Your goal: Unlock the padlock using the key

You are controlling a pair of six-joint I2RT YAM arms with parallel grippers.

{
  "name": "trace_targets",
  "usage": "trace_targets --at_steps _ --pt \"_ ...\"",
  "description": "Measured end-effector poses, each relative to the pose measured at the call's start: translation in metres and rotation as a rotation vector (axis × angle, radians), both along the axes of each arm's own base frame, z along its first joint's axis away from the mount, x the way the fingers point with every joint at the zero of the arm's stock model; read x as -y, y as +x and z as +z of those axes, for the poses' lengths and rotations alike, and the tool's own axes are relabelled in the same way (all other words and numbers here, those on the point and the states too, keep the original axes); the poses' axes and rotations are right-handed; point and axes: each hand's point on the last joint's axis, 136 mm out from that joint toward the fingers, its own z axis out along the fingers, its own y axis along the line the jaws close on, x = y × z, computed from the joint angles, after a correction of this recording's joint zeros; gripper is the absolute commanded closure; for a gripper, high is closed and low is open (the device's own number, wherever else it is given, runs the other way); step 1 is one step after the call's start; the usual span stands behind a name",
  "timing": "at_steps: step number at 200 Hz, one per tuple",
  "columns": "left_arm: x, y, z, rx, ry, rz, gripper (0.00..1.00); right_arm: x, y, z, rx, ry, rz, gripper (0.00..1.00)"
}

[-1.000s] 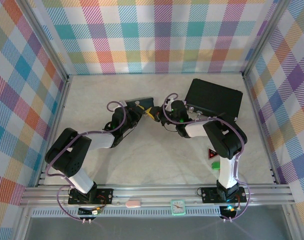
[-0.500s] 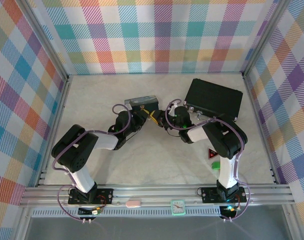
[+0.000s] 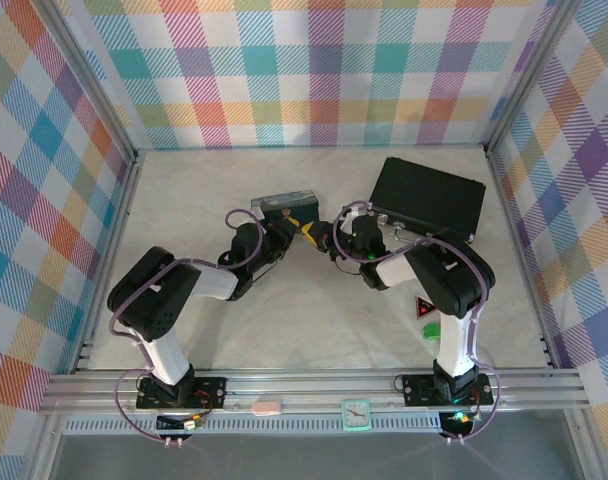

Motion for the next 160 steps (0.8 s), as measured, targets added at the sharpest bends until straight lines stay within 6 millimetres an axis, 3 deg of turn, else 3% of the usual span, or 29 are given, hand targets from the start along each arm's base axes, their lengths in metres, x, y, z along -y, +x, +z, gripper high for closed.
trace_targets --at_steps 70,116,150,160 --pt "0.003 -0.003 0.0 0.232 0.051 -0.05 1.0 0.004 -0.003 -0.004 -0.437 0.267 -0.073 1.0" --pt "0.002 0.0 0.01 0.342 0.095 -0.043 1.0 0.003 0.002 0.004 -0.485 0.349 -0.101 1.0" --pt "-0.001 0.003 0.006 0.341 0.112 -0.025 1.0 0.001 0.004 -0.001 -0.504 0.363 -0.102 1.0" --pt "-0.001 0.003 0.005 0.337 0.112 -0.023 1.0 0.001 0.004 -0.002 -0.509 0.363 -0.1 0.93"
